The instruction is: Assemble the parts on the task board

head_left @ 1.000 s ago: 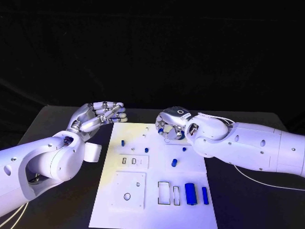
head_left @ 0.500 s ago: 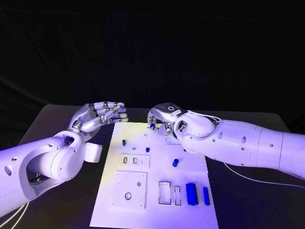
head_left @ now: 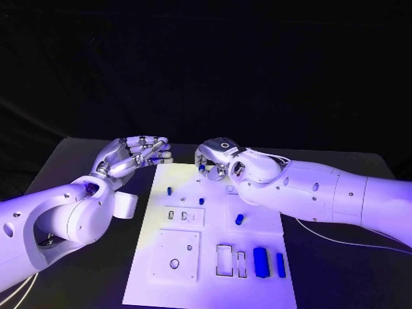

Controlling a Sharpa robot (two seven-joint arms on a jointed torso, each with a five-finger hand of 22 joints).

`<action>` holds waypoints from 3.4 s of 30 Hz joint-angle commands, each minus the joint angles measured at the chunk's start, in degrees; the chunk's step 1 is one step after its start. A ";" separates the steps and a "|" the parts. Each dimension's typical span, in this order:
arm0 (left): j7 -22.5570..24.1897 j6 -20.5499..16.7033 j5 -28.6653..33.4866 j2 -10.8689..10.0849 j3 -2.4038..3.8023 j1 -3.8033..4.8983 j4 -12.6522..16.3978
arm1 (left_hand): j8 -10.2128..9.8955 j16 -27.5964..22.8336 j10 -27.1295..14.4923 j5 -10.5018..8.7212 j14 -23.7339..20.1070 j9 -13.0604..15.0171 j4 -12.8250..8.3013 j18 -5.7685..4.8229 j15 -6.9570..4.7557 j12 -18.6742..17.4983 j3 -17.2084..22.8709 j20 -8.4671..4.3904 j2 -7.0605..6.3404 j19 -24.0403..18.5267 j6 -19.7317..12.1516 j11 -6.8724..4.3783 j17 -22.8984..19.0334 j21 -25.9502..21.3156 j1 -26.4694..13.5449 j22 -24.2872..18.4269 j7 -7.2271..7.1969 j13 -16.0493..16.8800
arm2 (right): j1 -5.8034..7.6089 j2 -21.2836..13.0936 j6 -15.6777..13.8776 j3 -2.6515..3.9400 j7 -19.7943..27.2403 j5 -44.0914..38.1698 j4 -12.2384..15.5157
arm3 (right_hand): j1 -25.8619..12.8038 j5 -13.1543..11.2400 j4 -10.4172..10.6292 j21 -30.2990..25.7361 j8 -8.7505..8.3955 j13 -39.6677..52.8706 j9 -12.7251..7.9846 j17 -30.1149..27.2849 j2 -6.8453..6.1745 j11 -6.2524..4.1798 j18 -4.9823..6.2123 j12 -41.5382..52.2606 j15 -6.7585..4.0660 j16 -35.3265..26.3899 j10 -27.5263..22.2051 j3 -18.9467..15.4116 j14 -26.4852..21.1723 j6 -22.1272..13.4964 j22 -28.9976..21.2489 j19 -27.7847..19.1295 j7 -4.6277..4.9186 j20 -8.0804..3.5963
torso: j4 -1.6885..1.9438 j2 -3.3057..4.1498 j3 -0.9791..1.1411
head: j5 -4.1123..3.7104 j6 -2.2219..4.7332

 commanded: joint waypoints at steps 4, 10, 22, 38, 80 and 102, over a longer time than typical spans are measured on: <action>0.29 1.06 -0.22 0.05 0.07 0.36 0.24 | -0.30 -0.28 0.03 -0.34 0.03 -0.07 0.00 0.20 0.24 -0.39 0.29 0.29 -0.18 0.08 -0.39 0.24 0.05 0.03 -0.30 -0.10 1.18 0.00 | -0.20 0.48 0.80 -0.01 0.26 -0.67 -0.69 | 1.06 0.34 -0.90 0.19 0.18 2.28 0.12 -0.03 1.15 -2.04 -0.63 0.17 -0.46 0.39 2.37 0.72 3.13 0.07 -0.06 -0.22 -0.02 -0.37 | 0.29 0.26 -0.17 | -0.05 -0.16; 0.23 1.05 -0.22 -0.03 0.07 0.58 0.25 | -0.30 -0.28 0.03 -0.34 0.03 -0.07 0.00 0.20 0.24 -0.39 0.29 0.29 -0.18 0.08 -0.39 0.24 0.05 0.03 -0.30 -0.10 1.18 0.00 | -0.31 0.46 1.65 -0.02 0.25 -0.63 -0.99 | 0.95 0.32 -0.89 0.20 0.17 2.30 0.18 -0.04 1.10 -2.04 -0.63 0.16 -0.45 0.40 2.34 0.69 3.13 0.04 -0.02 -0.24 -0.02 -0.36 | 0.33 0.41 -0.21 | -0.03 -0.26; 0.15 1.08 -0.22 -0.04 0.07 0.68 0.03 | -0.30 -0.28 0.03 -0.34 0.03 -0.07 0.00 0.20 0.24 -0.39 0.29 0.29 -0.18 0.08 -0.39 0.24 0.05 0.03 -0.30 -0.10 1.18 0.00 | -0.34 -0.09 2.35 -0.04 -0.14 -0.73 -0.80 | 0.79 0.24 -0.88 0.18 0.17 2.34 0.26 -0.06 1.02 -2.04 -0.62 0.15 -0.44 0.40 2.30 0.64 3.12 -0.01 -0.05 -0.31 -0.04 -0.35 | 0.29 0.38 -0.15 | 0.16 -0.42; 0.12 1.11 -0.22 -0.08 0.07 0.69 -0.17 | -0.35 -0.41 0.07 -0.37 -0.03 -0.10 -0.17 0.22 0.26 -0.63 0.51 0.33 -0.22 0.03 -0.44 0.25 0.16 -0.02 -0.28 -0.18 1.18 0.02 | -0.40 -1.01 1.18 -0.04 -0.92 -1.29 0.42 | 0.61 0.21 -0.88 0.22 0.14 2.39 0.38 -0.04 0.88 -2.05 -0.63 0.14 -0.44 0.44 2.24 0.58 3.12 -0.09 0.04 -0.34 -0.07 -0.33 | 0.30 0.46 -0.18 | 0.18 -0.41; 0.00 1.12 -0.22 -0.24 0.07 0.69 -0.33 | -0.36 -0.43 0.07 -0.38 -0.03 -0.10 -0.19 0.22 0.27 -0.67 0.53 0.33 -0.23 0.02 -0.45 0.26 0.17 -0.03 -0.30 -0.20 1.19 0.02 | -0.48 -1.64 -0.20 -0.04 -0.82 -0.92 1.19 | -1.40 0.12 -0.39 -0.24 -1.68 2.13 1.02 0.21 -1.01 -0.83 -0.53 -1.36 0.60 0.83 -0.52 0.89 3.07 -3.33 -0.10 -1.11 1.01 0.55 | 0.41 0.54 -0.21 | 0.13 -0.67; -0.14 1.13 -0.21 -0.35 0.07 0.69 -0.42 | -0.40 -0.55 0.09 -0.40 -0.06 -0.12 -0.26 0.23 0.29 -0.89 0.67 0.36 -0.29 0.01 -0.50 0.28 0.27 -0.07 -0.41 -0.27 1.20 0.03 | -0.49 -3.22 -0.20 -0.05 -0.42 0.17 2.56 | 2.29 -0.18 4.42 -9.97 -8.66 -3.72 -0.20 -9.01 -0.34 1.82 1.41 -2.29 2.81 -3.21 -13.50 -17.14 0.83 -9.58 -10.29 -5.92 2.83 2.73 | 0.43 0.50 -0.29 | 0.05 -0.61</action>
